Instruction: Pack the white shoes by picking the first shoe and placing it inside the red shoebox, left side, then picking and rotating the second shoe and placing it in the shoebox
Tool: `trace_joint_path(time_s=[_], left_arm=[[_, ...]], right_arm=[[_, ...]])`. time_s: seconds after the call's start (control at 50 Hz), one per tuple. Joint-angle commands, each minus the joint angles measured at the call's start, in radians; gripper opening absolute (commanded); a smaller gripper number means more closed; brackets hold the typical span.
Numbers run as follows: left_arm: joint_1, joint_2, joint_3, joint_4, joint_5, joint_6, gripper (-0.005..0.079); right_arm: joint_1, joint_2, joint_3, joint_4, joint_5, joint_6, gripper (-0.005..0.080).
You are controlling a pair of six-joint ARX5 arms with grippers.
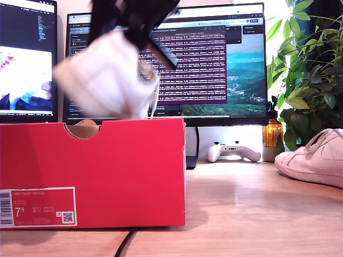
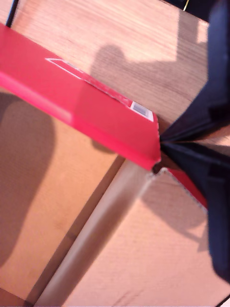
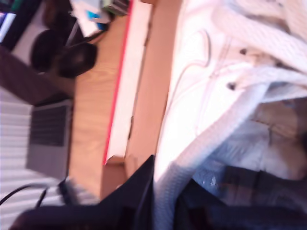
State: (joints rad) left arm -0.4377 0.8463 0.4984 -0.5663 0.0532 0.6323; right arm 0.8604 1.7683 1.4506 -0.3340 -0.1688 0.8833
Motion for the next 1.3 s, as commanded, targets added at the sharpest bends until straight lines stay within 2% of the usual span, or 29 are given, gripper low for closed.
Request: trace_joint_path(time_s=[0.0, 0.62, 1.18, 1.24, 1.28], left_arm=[[-0.002, 0.003, 0.014, 0.012, 0.002, -0.003, -0.0019], [-0.015, 0.003, 0.014, 0.005, 0.003, -0.003, -0.0019], [-0.015, 0.003, 0.014, 0.006, 0.003, -0.003, -0.0019], [-0.015, 0.003, 0.014, 0.006, 0.003, -0.003, -0.0019], [-0.015, 0.003, 0.014, 0.006, 0.003, -0.003, -0.0019]], right_arm=[[0.010, -0.006, 0.037, 0.061, 0.016, -0.008, -0.0013], [0.009, 0.150, 0.037, 0.101, 0.049, -0.020, -0.0013], [0.010, 0.221, 0.037, 0.109, 0.072, -0.027, -0.0013], [0.010, 0.221, 0.037, 0.110, 0.072, -0.027, -0.0001], [0.010, 0.221, 0.037, 0.110, 0.072, -0.026, 0.0035]])
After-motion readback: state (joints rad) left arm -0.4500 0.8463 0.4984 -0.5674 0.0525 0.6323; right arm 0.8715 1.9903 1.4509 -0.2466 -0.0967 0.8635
